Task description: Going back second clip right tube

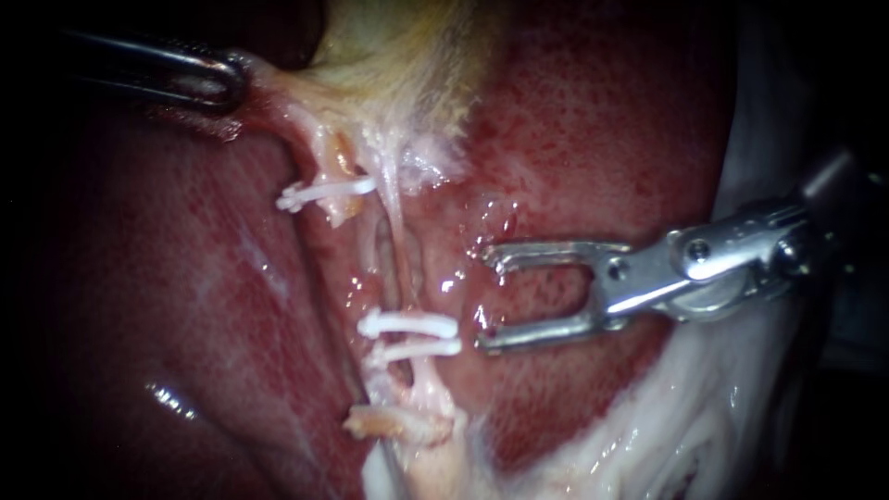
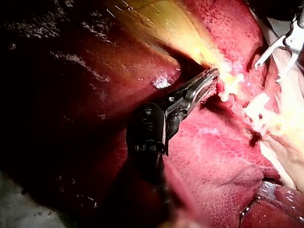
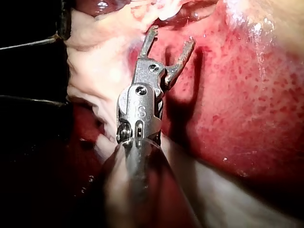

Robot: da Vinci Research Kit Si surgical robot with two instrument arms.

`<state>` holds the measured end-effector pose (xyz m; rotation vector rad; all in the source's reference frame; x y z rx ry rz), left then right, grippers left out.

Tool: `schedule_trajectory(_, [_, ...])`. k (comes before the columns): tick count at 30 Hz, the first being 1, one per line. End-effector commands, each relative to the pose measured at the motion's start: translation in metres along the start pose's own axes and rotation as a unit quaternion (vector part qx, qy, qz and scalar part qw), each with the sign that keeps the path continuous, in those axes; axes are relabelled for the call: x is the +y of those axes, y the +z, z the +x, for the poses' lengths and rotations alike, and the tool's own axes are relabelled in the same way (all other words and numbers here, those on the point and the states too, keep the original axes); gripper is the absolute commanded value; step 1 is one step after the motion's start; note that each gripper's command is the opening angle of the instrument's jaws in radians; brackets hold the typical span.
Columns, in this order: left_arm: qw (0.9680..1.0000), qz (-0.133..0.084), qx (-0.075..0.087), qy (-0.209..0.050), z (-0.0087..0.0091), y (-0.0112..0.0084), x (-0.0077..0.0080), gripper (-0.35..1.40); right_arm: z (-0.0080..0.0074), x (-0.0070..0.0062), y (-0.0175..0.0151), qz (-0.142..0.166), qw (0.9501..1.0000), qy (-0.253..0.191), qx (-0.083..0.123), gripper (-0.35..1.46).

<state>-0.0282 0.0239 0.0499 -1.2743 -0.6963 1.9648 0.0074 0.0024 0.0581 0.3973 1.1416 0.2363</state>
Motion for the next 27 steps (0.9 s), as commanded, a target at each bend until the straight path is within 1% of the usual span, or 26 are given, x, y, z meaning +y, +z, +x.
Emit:
schedule_trajectory(1, [1.0000, 0.000, 0.000, 0.000, -0.0001, 0.0001, -0.0002, -0.35, 0.0001, 0.0001, -0.0004, 0.002, 1.0000, -0.002, -0.001, 0.50])
schedule_trajectory(4, [1.0000, 0.001, 0.000, 0.001, -0.0003, 0.0004, -0.0006, -0.35, 0.0001, 0.0001, -0.0011, 0.003, 1.0000, -0.004, -0.004, 0.50])
schedule_trajectory(7, [1.0000, 0.003, 0.001, 0.003, -0.0010, 0.0015, -0.0012, -0.35, 0.0001, 0.0002, -0.0014, 0.007, 0.9999, -0.007, -0.009, 0.50])
schedule_trajectory(9, [1.0000, 0.006, 0.003, 0.005, -0.0017, 0.0027, -0.0019, -0.35, 0.0001, 0.0001, -0.0014, 0.009, 0.9999, -0.007, -0.009, 0.50])
schedule_trajectory(10, [1.0000, 0.007, 0.002, 0.006, -0.0021, 0.0032, -0.0021, -0.35, 0.0001, 0.0001, -0.0015, 0.011, 0.9999, -0.007, -0.008, 0.50])
schedule_trajectory(13, [0.9999, 0.003, -0.006, 0.013, -0.0033, 0.0052, -0.0029, -0.35, 0.0000, 0.0000, -0.0015, 0.012, 0.9999, -0.008, -0.008, 0.50])
schedule_trajectory(14, [0.9999, 0.002, -0.010, 0.013, -0.0036, 0.0056, -0.0031, -0.35, 0.0000, 0.0000, -0.0015, 0.012, 0.9999, -0.008, -0.008, 0.50])
schedule_trajectory(17, [0.9999, 0.000, -0.012, 0.009, -0.0041, 0.0065, -0.0033, -0.35, 0.0001, 0.0000, -0.0016, 0.014, 0.9998, -0.008, -0.008, 0.50])
schedule_trajectory(24, [0.9999, -0.001, -0.014, 0.009, -0.0041, 0.0064, -0.0032, -0.35, 0.0002, -0.0001, -0.0015, 0.016, 0.9998, -0.008, -0.008, 0.50])
schedule_trajectory(27, [0.9999, -0.003, -0.014, 0.009, -0.0038, 0.0059, -0.0031, -0.35, 0.0004, -0.0002, -0.0012, 0.020, 0.9998, -0.007, -0.007, 0.50])
